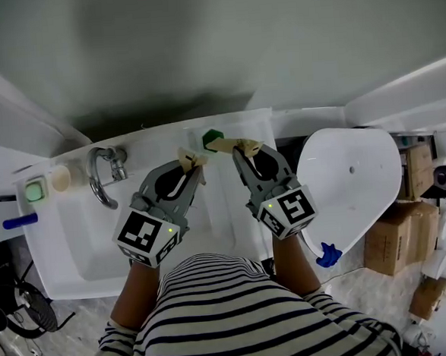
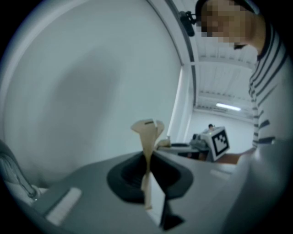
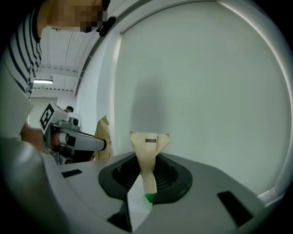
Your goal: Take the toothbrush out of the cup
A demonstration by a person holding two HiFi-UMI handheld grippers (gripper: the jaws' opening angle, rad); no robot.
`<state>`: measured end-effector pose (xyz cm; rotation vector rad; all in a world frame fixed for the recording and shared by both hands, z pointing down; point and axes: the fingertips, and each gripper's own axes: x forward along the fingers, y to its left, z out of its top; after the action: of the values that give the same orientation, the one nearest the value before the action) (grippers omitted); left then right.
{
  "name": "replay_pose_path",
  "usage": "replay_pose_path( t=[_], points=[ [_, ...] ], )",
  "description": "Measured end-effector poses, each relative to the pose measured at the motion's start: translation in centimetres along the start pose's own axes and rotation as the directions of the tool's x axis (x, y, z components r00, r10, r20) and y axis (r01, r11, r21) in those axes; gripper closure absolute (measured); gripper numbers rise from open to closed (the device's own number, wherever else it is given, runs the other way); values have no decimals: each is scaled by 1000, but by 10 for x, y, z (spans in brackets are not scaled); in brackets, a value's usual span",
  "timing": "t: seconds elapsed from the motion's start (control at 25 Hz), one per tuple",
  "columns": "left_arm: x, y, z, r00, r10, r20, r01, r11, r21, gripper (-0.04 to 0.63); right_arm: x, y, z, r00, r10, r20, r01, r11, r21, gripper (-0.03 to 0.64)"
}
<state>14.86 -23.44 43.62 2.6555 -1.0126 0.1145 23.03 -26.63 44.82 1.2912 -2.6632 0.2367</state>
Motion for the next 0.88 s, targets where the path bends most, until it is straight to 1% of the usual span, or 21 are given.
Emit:
replay_pose_path(
  t=[0.44,0.64,0.88],
  points=[
    [-30,-26,27,998,32,51,-36,997,74,566,-42,27,39,997,21,76,-17,999,-45,548],
    [-47,-35,32,996,51,69,-57,994,91,566,-58,42,46,995,39,92,-34,998,-55,548],
    [-62,-43,33,995,65,72,-72,992,100,566,-71,58,48,993,66,94,-60,996,-64,548]
  ],
)
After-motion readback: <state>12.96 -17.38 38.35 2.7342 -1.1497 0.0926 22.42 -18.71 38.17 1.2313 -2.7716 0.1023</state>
